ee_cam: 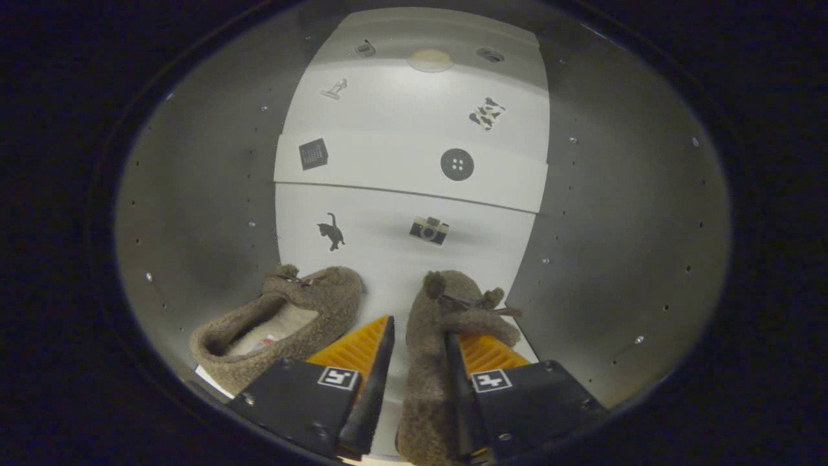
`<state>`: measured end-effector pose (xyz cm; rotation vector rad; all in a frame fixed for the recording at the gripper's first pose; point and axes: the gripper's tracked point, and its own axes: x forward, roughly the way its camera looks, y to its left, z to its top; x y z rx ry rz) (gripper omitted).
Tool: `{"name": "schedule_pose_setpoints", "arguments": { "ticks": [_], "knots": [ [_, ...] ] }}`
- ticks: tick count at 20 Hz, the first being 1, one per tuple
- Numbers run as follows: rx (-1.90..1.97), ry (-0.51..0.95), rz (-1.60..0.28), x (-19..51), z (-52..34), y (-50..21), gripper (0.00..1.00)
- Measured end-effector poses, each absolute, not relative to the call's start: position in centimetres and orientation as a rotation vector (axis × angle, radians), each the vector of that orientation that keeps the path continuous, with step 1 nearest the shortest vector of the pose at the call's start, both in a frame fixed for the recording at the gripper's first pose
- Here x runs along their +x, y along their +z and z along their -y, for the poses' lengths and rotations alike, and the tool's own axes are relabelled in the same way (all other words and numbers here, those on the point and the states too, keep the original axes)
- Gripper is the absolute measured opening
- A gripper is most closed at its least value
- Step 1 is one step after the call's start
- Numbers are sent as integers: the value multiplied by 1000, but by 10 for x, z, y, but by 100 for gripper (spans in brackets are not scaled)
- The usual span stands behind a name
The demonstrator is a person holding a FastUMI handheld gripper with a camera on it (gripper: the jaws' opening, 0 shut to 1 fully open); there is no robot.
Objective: Open the shoe cabinet door, grab the shoes and put them into the shoe cabinet, then close the shoe cabinet door.
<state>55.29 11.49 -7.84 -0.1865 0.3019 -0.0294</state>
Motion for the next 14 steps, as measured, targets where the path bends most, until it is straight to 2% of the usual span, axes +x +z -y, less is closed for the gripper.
{"name": "schedule_pose_setpoints", "arguments": {
  "ticks": [5, 8, 11, 14],
  "knots": [
    [-160, -38, -316, 533, -116, -76, 69],
    [-166, -58, -280, 516, -112, -63, 69],
    [-165, -38, -277, 489, -114, -54, 96],
    [-165, -28, -250, 453, -116, -30, 96]
  ]
}}
